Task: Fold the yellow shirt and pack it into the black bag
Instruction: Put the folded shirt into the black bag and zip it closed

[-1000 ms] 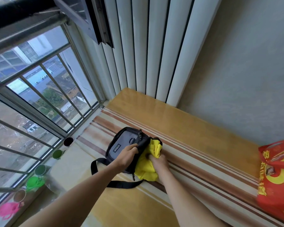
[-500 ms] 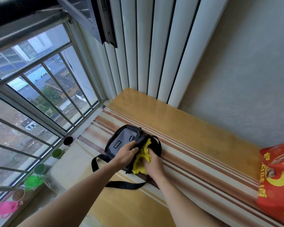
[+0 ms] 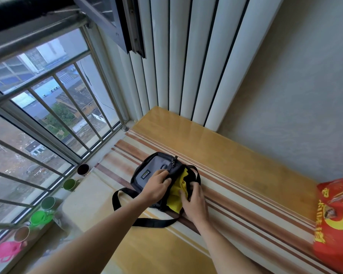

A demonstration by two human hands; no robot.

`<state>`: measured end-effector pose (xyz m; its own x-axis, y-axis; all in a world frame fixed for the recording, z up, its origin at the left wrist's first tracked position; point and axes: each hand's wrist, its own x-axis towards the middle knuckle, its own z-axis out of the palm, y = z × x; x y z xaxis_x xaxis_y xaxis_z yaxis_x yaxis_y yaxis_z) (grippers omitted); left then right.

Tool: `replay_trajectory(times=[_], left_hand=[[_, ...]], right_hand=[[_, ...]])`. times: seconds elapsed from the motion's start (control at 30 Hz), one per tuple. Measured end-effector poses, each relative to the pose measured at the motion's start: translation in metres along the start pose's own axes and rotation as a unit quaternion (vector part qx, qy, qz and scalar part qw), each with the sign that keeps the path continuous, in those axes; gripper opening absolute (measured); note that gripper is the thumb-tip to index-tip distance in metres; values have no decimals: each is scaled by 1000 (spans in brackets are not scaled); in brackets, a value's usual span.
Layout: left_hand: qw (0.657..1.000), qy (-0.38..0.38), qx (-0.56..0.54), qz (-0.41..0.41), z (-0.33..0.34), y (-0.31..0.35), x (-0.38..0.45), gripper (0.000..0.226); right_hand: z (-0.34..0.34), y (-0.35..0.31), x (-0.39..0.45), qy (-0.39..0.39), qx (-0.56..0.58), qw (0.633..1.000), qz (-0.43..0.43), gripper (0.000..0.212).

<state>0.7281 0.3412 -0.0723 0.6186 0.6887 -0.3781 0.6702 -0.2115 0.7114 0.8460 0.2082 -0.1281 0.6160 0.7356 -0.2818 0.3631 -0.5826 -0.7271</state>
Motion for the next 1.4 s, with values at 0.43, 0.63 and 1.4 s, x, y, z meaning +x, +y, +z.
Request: replay_trajectory(times=[0.43, 0.63, 1.4], left_hand=[[999, 8, 23, 38, 16, -9, -1, 32], [994, 29, 97, 32, 10, -28, 10, 31], [955, 74, 280, 63, 10, -3, 12, 37]], right_hand=[[30, 3, 44, -81, 221, 945, 226, 20], [22, 13, 38, 29, 214, 932, 290, 22], [-33, -1, 49, -213, 311, 895, 240, 11]])
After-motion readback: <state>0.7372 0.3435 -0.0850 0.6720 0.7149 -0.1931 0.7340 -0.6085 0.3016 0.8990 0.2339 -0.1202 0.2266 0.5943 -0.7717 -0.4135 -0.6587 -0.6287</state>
